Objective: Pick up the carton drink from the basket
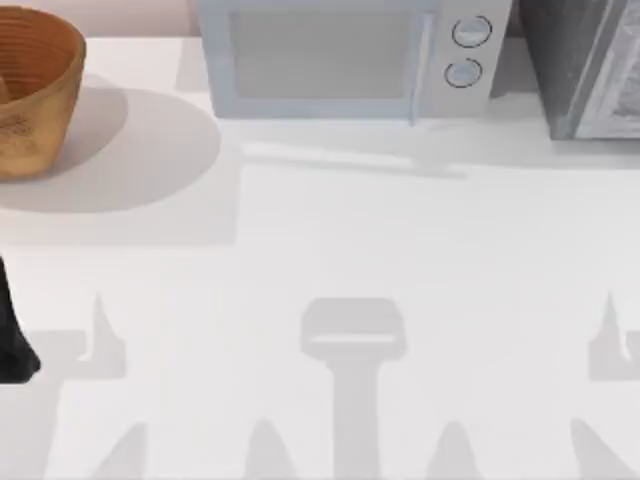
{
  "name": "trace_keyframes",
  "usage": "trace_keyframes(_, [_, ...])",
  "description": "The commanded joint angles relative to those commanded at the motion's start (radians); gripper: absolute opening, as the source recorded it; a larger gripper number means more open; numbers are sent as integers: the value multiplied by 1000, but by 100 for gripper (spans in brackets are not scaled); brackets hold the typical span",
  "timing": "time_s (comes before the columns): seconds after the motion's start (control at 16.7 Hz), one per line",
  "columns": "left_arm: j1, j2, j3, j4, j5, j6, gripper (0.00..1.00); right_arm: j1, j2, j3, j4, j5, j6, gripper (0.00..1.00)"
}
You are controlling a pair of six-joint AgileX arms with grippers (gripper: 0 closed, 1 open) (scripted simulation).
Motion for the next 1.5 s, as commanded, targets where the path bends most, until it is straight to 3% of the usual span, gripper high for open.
trace_keyframes(0.24, [3,30,8,13,6,3,100,0,0,0,0,0,0,100])
trace_keyframes(0.54, [31,274,96,142,45,7,100,0,0,0,0,0,0,100])
trace_keyframes(1.5, [218,1678,707,990,245,6,100,0,0,0,0,0,0,100])
